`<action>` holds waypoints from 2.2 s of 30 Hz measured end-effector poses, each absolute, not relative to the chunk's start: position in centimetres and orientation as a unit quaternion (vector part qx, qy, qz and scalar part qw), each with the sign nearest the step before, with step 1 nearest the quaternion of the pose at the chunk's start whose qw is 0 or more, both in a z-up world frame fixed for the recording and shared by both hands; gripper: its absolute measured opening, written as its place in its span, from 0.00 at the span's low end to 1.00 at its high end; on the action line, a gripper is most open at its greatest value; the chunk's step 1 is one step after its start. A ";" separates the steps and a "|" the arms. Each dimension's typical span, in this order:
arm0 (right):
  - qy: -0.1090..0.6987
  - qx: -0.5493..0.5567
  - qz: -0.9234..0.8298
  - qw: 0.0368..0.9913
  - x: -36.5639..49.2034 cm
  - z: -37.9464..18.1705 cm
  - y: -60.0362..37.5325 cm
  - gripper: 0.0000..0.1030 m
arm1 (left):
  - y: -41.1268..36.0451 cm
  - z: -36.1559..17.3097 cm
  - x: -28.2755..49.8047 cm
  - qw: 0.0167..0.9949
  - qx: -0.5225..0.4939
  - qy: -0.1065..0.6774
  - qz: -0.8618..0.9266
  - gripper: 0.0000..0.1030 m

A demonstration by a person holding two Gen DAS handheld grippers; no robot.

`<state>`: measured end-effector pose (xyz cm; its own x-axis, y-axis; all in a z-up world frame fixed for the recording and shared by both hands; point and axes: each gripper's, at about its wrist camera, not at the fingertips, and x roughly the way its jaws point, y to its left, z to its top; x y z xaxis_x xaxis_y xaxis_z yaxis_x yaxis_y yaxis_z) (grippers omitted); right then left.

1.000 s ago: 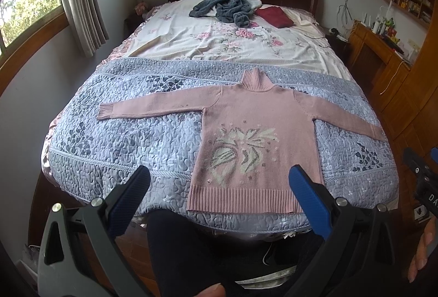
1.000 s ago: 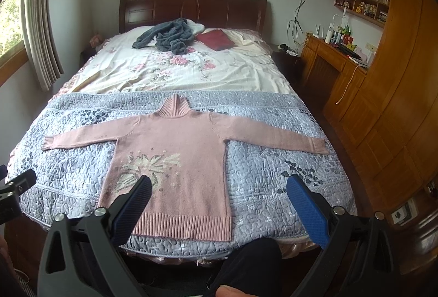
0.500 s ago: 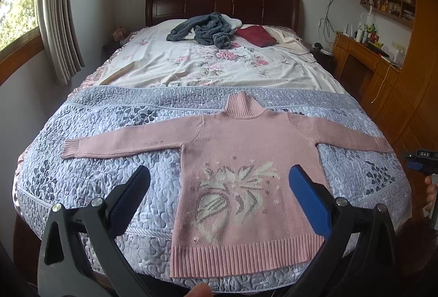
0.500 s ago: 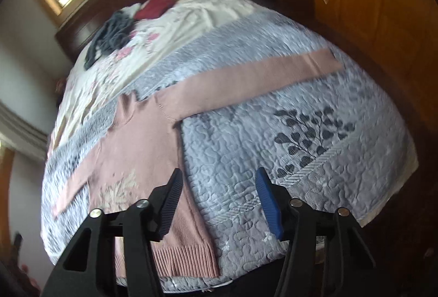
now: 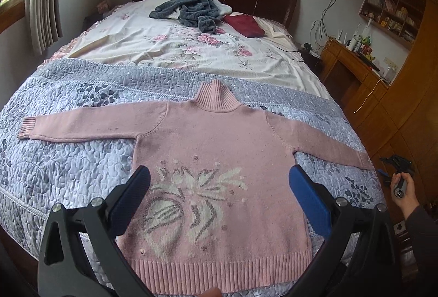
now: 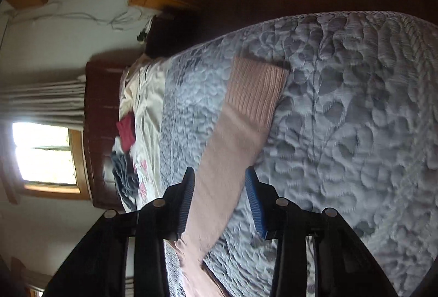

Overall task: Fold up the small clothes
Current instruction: 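Reach the right gripper to a sweater sleeve cuff and close on it, then lift the held sleeve with the right gripper toward the left gripper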

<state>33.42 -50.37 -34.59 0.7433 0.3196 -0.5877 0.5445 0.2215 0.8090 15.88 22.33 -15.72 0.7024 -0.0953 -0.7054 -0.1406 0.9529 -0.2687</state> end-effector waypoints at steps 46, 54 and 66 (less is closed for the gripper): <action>0.320 0.365 0.025 0.874 46.8 -19.6 -36.7 0.06 | 27.6 -20.5 27.2 0.841 -0.296 0.450 -0.047 0.97; 0.322 0.297 0.080 0.895 46.6 -17.8 -27.6 0.06 | 26.9 -20.2 30.5 0.826 -0.289 0.475 -0.091 0.97; 0.374 0.189 0.122 0.900 47.4 -22.0 -14.4 0.06 | 24.3 -21.4 38.2 0.796 -0.324 0.482 -0.172 0.97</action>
